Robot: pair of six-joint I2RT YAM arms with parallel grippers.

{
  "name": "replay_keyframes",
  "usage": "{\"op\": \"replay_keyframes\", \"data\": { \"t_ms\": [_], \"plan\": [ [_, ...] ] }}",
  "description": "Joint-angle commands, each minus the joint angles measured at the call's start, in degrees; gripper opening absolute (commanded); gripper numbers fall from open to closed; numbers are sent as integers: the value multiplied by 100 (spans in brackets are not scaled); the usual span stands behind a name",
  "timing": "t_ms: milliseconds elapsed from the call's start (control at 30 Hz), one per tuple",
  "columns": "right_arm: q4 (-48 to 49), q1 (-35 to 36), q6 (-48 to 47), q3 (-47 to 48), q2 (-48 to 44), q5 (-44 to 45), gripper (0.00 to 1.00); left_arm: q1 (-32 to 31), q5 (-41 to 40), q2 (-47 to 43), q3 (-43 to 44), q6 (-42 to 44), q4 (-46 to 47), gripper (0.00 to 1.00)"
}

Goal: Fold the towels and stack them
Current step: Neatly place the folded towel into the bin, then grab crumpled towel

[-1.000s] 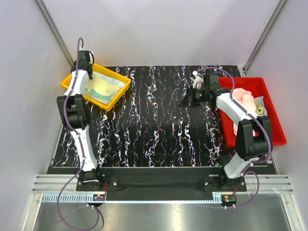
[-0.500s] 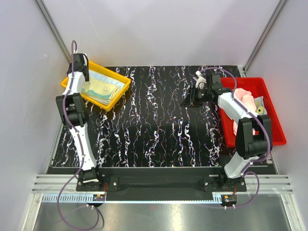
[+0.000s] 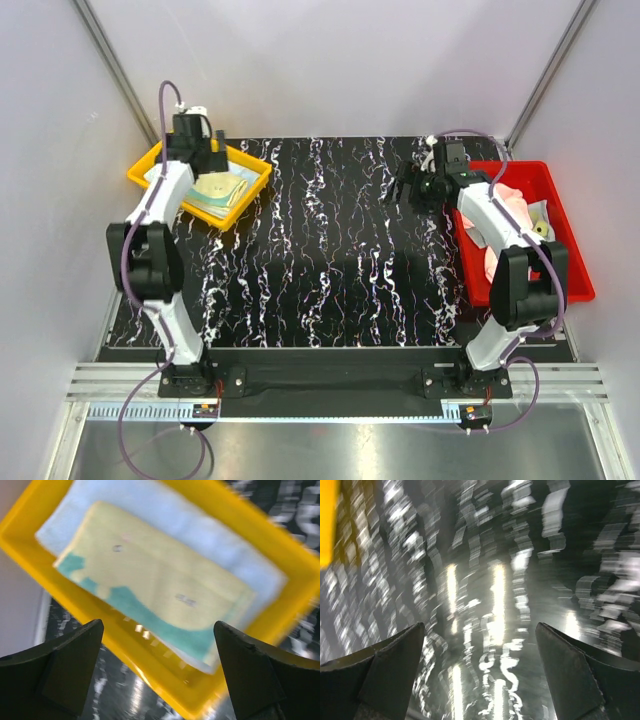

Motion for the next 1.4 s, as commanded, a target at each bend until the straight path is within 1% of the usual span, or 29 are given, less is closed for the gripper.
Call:
{"op": "replay_keyframes", "data": {
  "t_ms": [0, 33, 67, 100, 133, 167, 200, 267, 367, 400, 433, 467, 533, 567, 667, 733, 767, 833, 900, 933, 1033, 1067, 1100, 1133, 1167, 1233, 1300, 1333, 1367],
  "plan": [
    [-889, -385, 240, 711, -284, 1760, 100, -803, 634, -1165, -534, -641, -10, 99],
    [-1091, -483, 240, 825, -266, 1927, 100, -971, 820, -1342, -737, -730, -10, 99],
    [-1397, -614, 231, 991, -275, 2251, 100, -1356, 1196, -1779, -965, -844, 129, 99],
    [-1444, -729, 283, 993, -301, 2506, 100, -1612, 1139, -1966, -1168, -776, 209, 99],
    [-1497, -956, 310, 967, -336, 2726, 100, -1928, 764, -2168, -1474, -732, 262, 99],
    [-1523, -1237, 266, 897, -371, 2772, 100, -2557, 447, -2310, -1512, -601, 149, 99],
    [-1524, -1396, 214, 844, -372, 2833, 100, -2825, 209, -2415, -1521, -573, 52, 99],
    [-1550, -1906, 204, 712, -311, 3157, 100, -3326, 258, -2688, -1521, -757, -228, 99],
    [-1393, -2502, 143, 476, -92, 3343, 90, -3425, 1213, -3101, -1784, -1204, -178, 99],
    [-1174, -2601, 56, 335, 31, 3448, 85, -3425, 1696, -3311, -1994, -1223, -21, 99],
    [-1172, -2680, -15, 334, 33, 3449, 83, -3425, 1848, -3443, -1996, -1241, -19, 99],
    [-894, -2794, -85, 221, 215, 3475, 81, -3408, 1954, -3549, -2240, -1285, 216, 99],
    [-689, -2848, -278, 184, 453, 3467, 75, -3390, 1816, -3716, -2435, -1372, 393, 99],
    [-584, -2865, -331, 237, 750, 3510, 75, -3338, 1736, -3787, -2522, -1521, 368, 99],
    [-671, -2988, -419, 483, 1444, 3599, 71, -3145, 1875, -3797, -2620, -1523, 412, 99],
    [-610, -3146, -472, 518, 1666, 3494, 69, -3109, 1824, -3779, -2585, -1470, 368, 99],
    [-549, -3208, -490, 527, 1772, 3423, 61, -3109, 1745, -3770, -2567, -1409, 350, 99],
    [-566, -3322, -508, 571, 1791, 3423, 36, -3109, 1569, -3814, -2593, -1417, 403, 96],
    [-679, -3331, -516, 685, 1650, 3467, 20, -3109, 1708, -3840, -2664, -1426, 552, 96],
    [-836, -3331, -499, 833, 1502, 3458, 17, -3117, 1735, -3832, -2673, -1426, 561, 96],
    [-1310, -3331, -402, 1193, 1246, 3458, 21, -3118, 1788, -3779, -2673, -1531, 517, 96],
    [-1400, -3331, -367, 1273, 1089, 3458, 25, -3109, 1823, -3779, -2690, -1505, 552, 96],
    [-1479, -3331, -349, 1318, 992, 3423, 34, -3117, 1884, -3787, -2699, -1522, 570, 96],
    [-1523, -3331, -349, 1362, 912, 3388, 39, -3118, 1911, -3788, -2699, -1522, 570, 96],
    [-1628, -3331, -349, 1379, 790, 3362, 42, -3118, 1938, -3796, -2673, -1488, 561, 96],
    [-1638, -3340, -428, 1310, 675, 3204, 43, -3118, 1991, -3823, -2673, -1452, 517, 96],
    [-1638, -3331, -507, 1248, 639, 3037, 28, -3118, 2069, -3875, -2699, -1417, 491, 96],
    [-1647, -3331, -508, 1170, 604, 2914, 7, -3118, 2087, -3893, -2725, -1417, 500, 96],
    [-1647, -3331, -508, 1125, 578, 2870, 0, -3118, 2122, -3919, -2752, -1417, 517, 96]
  ]
}}
